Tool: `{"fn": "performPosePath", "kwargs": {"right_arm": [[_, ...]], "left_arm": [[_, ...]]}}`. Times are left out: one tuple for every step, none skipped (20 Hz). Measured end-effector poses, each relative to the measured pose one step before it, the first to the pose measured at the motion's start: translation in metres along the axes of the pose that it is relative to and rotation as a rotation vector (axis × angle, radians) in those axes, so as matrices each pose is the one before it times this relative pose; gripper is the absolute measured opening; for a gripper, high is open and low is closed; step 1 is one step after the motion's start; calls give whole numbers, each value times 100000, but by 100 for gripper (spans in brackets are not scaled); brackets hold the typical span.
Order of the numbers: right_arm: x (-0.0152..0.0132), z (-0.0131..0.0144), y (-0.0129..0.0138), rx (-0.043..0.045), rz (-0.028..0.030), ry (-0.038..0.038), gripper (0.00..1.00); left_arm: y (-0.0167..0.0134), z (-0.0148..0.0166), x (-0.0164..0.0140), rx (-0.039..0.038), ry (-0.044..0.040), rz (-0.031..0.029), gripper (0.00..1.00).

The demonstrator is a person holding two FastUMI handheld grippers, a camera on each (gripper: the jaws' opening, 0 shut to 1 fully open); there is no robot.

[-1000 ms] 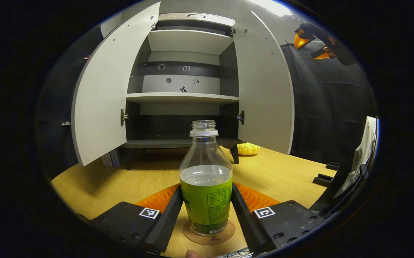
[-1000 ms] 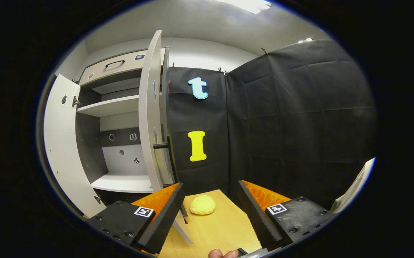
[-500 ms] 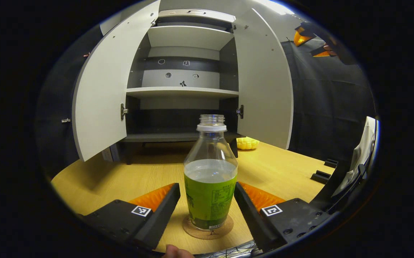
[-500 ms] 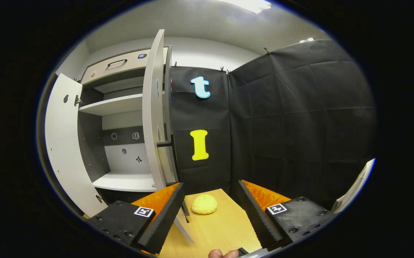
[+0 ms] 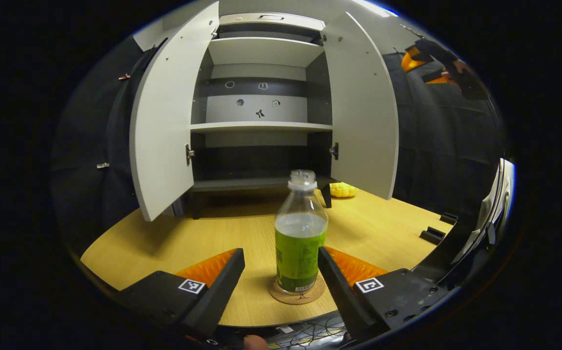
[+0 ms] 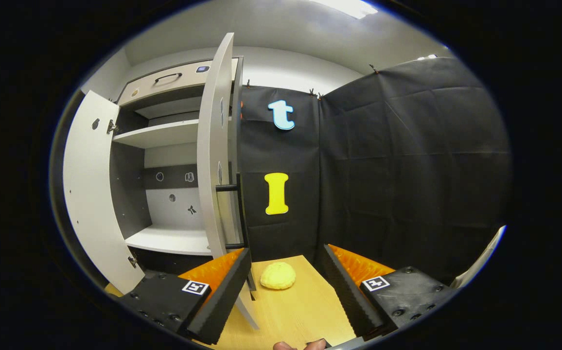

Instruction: Grasp the bottle in the cabinet with the left hand and place it on the coaster, then close the right door with the right hand and the left door with the left hand.

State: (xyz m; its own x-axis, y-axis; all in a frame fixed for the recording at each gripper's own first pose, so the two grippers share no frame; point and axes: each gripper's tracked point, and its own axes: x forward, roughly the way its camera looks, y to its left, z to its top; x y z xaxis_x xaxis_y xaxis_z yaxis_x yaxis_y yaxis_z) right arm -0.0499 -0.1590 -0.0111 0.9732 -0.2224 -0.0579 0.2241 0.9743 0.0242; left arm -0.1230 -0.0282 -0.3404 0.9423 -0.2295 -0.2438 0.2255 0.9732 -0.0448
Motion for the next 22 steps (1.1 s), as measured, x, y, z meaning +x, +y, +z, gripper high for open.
{"fn": "performPosePath", "kwargs": {"right_arm": [[336, 87, 220, 639, 1816, -12, 98], [349, 104, 12, 621, 774, -375, 99], [472, -16, -198, 339, -136, 259, 98], [403, -161, -182, 452, 638, 461, 98], [368, -92, -155, 236, 573, 812, 98], [478, -41, -237, -361, 330, 576, 98], [410, 2, -322, -482, 302, 266, 98], [471, 83, -246, -245, 70, 253, 98], [438, 221, -199, -248, 255, -481, 98], [418, 335, -173, 33, 310, -561, 98], [349, 133, 35, 701, 865, -262, 98], [404, 71, 30, 816, 733, 253, 98], [454, 137, -39, 797, 461, -151, 100], [501, 237, -78, 549, -52, -518, 100], [394, 151, -2, 425, 289, -308, 98], [425, 107, 41, 430, 239, -16, 98], [336, 30, 416, 552, 926, 235, 98], [189, 74, 508, 593, 1490, 123, 98], [242, -58, 200, -601, -153, -31, 98], [-53, 133, 144, -1197, -5, -681, 98], [23, 11, 58, -239, -215, -309, 96], [-61, -91, 275, 478, 329, 66, 97]], "left_arm": [[810, 1306, -306, -1137, -596, 2340, 96], [783, 1591, -255, -1717, -925, 2309, 96], [671, 1688, -148, -2539, -1240, 1651, 96], [572, 1776, -123, -3032, -1182, 1414, 96], [522, 1920, -86, -2746, -1569, 1287, 96], [534, 1939, 22, -1420, -1448, 1592, 96], [606, 1937, 17, -92, -1737, 1999, 96], [483, 2199, 76, 784, -2438, 1570, 96], [324, 1835, 163, 1104, -1582, 992, 96], [376, 1656, 220, 1164, -976, 1563, 95], [361, 1381, 375, 1055, -330, 1166, 95], [205, 1438, 307, 473, -522, 1211, 95], [40, 1269, 341, -672, -628, 887, 95], [16, 1130, 120, -1307, -466, 683, 95], [160, 836, 186, -598, 49, 1258, 95], [403, 790, 231, 551, 437, 1579, 95], [356, 592, 200, 1069, 234, 1466, 95], [231, 591, 171, 1220, 518, 672, 95], [207, 464, 20, 1224, 364, 360, 95], [210, 515, -25, 934, 68, 190, 95], [70, 513, 10, 398, -192, -427, 95], [75, 407, -48, -137, -296, -308, 95]]}}
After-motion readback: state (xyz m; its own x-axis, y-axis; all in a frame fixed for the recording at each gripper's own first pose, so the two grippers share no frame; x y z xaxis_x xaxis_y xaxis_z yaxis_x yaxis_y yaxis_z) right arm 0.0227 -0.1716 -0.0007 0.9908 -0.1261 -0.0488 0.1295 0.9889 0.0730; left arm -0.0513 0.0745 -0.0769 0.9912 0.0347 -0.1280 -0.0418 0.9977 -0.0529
